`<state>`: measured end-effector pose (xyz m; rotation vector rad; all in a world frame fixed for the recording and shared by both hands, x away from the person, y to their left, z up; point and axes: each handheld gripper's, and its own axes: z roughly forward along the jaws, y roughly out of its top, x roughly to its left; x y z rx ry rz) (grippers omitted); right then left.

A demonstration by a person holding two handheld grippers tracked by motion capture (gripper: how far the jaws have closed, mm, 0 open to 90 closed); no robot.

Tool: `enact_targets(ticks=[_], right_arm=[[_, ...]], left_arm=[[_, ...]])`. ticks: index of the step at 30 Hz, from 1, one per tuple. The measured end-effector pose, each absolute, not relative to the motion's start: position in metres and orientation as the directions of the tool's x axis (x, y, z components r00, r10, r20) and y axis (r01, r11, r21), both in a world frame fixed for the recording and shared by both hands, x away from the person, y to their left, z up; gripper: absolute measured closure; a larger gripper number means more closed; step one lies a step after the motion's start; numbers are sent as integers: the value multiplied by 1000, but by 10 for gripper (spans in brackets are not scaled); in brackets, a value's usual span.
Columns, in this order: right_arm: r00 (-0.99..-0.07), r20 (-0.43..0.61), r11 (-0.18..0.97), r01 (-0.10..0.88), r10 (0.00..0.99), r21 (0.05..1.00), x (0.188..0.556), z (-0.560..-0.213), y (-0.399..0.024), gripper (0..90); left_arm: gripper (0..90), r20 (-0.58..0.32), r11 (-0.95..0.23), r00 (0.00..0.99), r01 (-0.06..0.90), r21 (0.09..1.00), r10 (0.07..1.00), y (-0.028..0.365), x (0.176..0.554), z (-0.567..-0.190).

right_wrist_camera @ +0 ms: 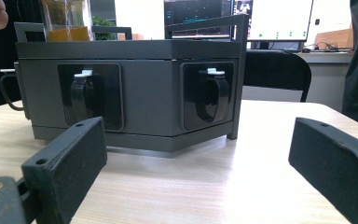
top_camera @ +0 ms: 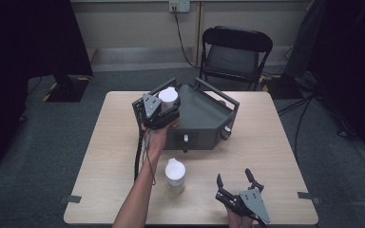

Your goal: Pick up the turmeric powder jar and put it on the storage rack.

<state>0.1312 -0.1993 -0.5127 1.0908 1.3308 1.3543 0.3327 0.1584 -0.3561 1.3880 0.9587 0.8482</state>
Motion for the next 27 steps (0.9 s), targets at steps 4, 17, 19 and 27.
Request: enact_targets(ticks=[4,17,19,27], right_arm=[[-188,-7,3,-25,982,1000,131,-513,-199,28],[-187,-8,3,-26,982,1000,131,-513,-199,28],[-187,-8,4,-25,982,1000,131,-513,-199,28],[-187,-9,4,-26,982,1000,131,-513,-199,28]], left_arm=[[303,-52,35,390,52,998,919,156,331,-360],[75,-125,99,400,85,991,908,161,336,-362],[43,-111,92,388,67,993,915,158,334,-363],[0,-94,82,387,47,996,917,160,328,-360]])
